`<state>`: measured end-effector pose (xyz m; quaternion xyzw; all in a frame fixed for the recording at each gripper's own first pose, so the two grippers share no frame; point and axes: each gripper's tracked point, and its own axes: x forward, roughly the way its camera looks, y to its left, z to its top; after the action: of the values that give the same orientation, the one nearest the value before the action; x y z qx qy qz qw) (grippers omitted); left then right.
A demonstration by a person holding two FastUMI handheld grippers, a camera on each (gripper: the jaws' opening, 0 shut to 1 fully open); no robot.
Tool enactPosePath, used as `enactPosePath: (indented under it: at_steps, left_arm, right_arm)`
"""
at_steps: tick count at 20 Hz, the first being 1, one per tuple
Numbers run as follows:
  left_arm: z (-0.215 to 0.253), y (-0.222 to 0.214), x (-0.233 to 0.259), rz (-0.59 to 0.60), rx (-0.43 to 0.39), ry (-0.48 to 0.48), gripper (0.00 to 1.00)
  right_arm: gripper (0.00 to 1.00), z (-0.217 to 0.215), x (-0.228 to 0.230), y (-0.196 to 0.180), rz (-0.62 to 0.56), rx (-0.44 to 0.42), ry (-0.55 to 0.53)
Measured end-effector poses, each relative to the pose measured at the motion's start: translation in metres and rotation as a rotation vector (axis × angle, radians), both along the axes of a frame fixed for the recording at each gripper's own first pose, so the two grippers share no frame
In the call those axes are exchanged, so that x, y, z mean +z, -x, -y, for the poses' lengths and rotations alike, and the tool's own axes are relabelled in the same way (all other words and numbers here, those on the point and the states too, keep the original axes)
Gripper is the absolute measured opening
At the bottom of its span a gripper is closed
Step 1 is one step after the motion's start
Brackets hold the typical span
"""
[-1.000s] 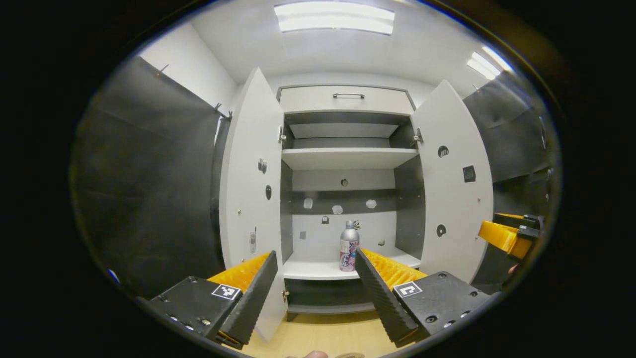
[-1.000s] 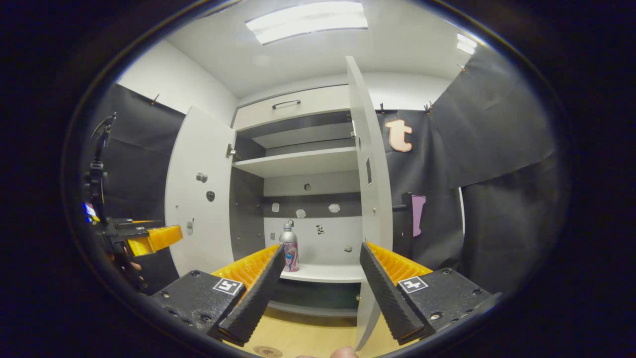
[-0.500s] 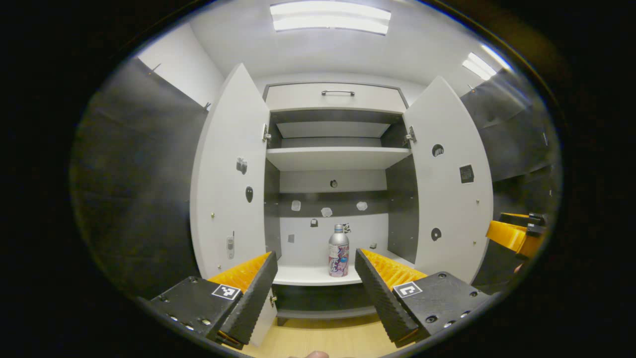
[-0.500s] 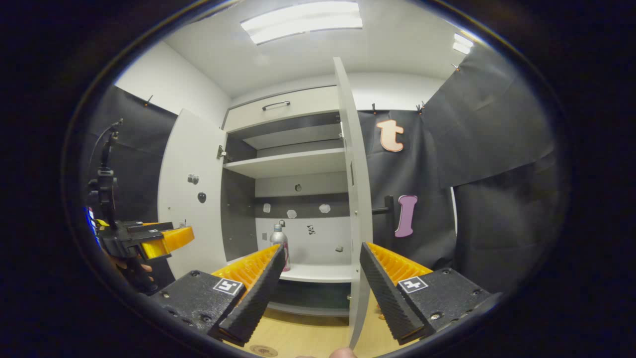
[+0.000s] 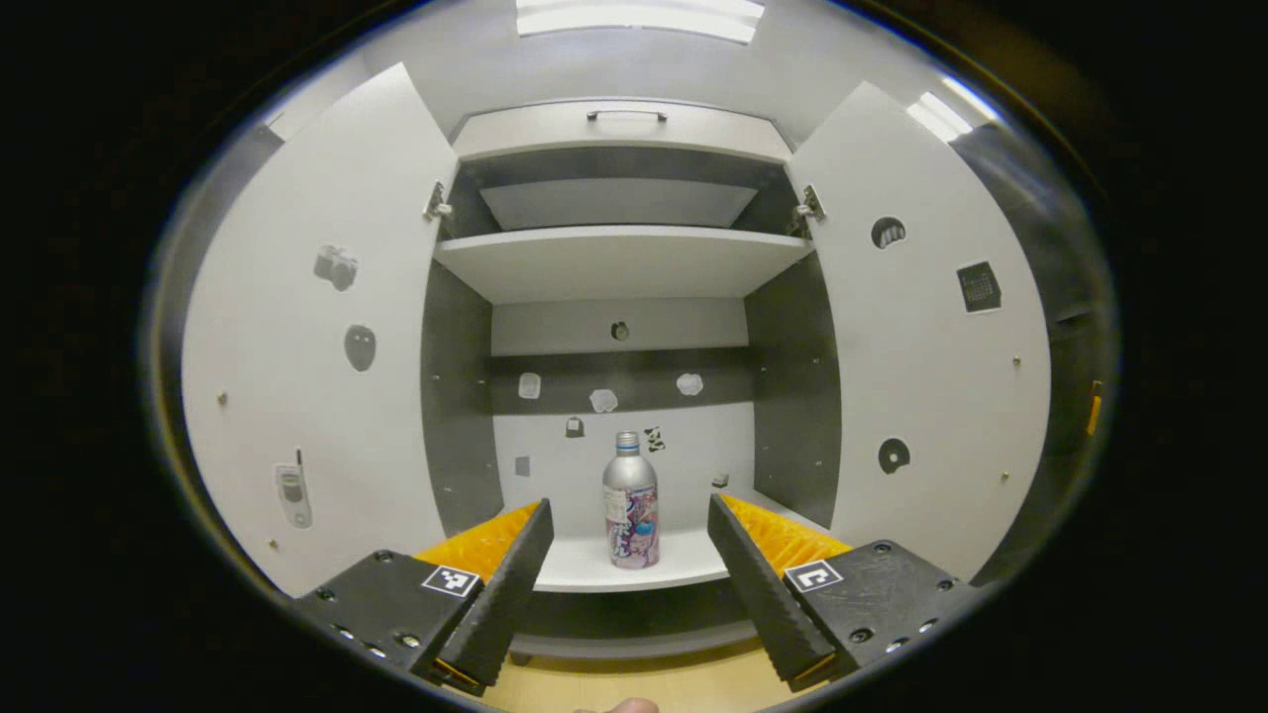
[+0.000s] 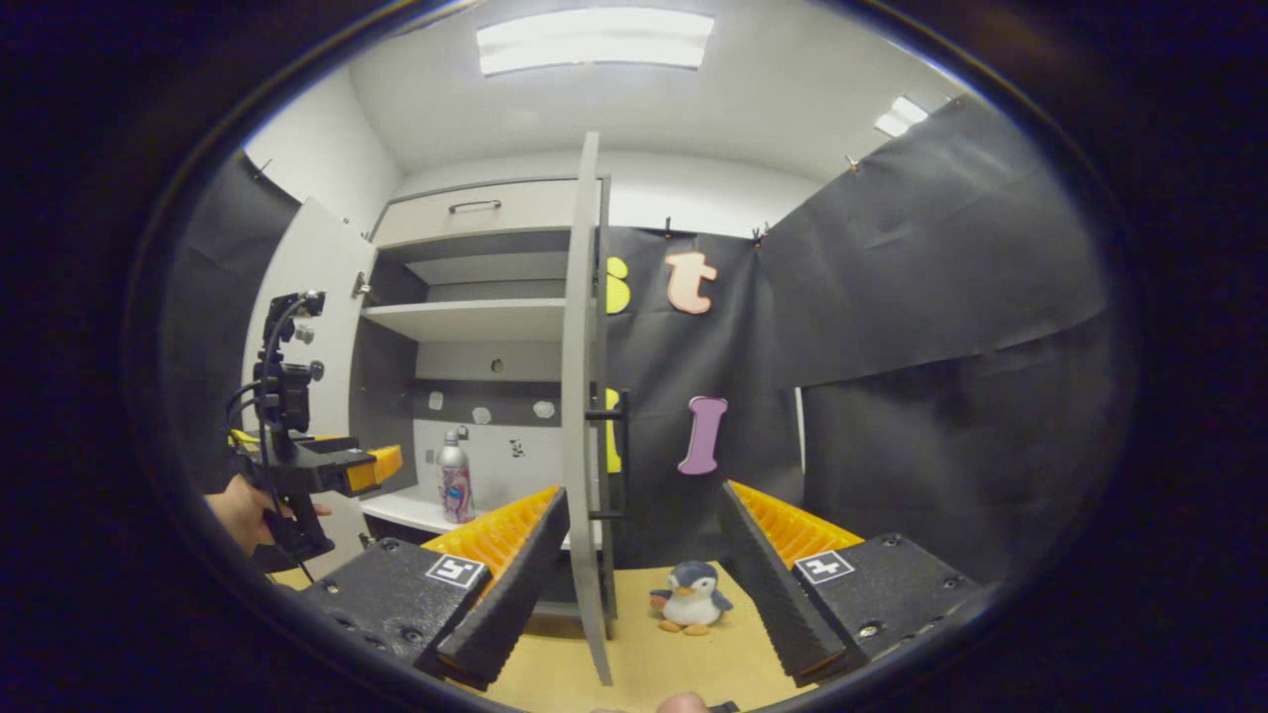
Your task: Grasp the bottle in the cabinet with the left hand and place it on the coaster, then close the right door with the right hand and the left door with the left hand.
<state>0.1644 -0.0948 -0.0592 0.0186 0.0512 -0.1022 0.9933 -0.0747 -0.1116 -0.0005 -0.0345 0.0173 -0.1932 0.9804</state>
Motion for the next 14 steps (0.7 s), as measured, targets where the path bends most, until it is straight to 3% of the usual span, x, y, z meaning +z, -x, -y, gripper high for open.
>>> enactPosePath:
  at_steps: [1,2,7,14]
  left_arm:
    - [0.003,-0.013,-0.006,-0.008,-0.008,-0.003,0.96]
    - [0.007,-0.026,-0.013,-0.017,-0.011,-0.004,0.97]
    - [0.016,-0.080,-0.048,-0.085,-0.005,0.005,0.97]
    - [0.016,-0.143,-0.086,-0.157,0.033,0.011,0.97]
  right_arm:
    - [0.95,0.006,0.000,0.007,-0.001,-0.032,0.001]
    - [0.99,0.014,-0.001,0.014,-0.002,-0.068,0.003]
    - [0.96,0.041,0.003,0.043,0.008,-0.214,0.013]
    - [0.99,0.043,-0.005,0.049,-0.020,-0.274,0.004]
